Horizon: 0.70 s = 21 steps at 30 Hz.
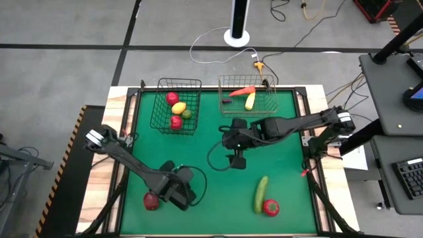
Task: Sort produce into baskets
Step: Put the chilli pepper into the gold wire basket
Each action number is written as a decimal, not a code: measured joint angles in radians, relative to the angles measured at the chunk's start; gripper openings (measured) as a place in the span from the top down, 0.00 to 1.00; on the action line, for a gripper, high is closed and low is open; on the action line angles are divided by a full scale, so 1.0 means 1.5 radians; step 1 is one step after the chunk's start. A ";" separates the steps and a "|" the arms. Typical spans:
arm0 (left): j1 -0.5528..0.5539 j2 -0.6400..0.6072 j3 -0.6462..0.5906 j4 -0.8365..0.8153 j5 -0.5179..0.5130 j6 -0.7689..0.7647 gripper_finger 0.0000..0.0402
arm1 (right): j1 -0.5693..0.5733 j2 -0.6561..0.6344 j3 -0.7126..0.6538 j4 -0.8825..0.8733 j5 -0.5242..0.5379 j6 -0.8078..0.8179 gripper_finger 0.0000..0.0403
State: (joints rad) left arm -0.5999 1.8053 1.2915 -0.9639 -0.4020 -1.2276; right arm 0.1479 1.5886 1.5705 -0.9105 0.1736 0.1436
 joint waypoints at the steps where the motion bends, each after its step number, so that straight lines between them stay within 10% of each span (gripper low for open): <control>1: 0.000 -0.015 0.000 0.000 -0.021 0.014 0.66 | 0.007 -0.003 -0.011 0.015 0.010 -0.001 0.10; 13: -0.001 -0.190 0.000 0.045 -0.379 0.236 0.67 | 0.051 -0.062 -0.267 0.470 0.028 -0.022 0.10; 21: -0.002 -0.215 -0.006 0.219 -0.413 0.510 0.67 | 0.054 -0.028 -0.402 0.879 0.032 -0.057 0.10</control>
State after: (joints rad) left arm -0.6033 1.4822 1.2821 -0.6349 -1.0217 -0.4621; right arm 0.2291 1.5469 0.9682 0.4080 0.2212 0.0576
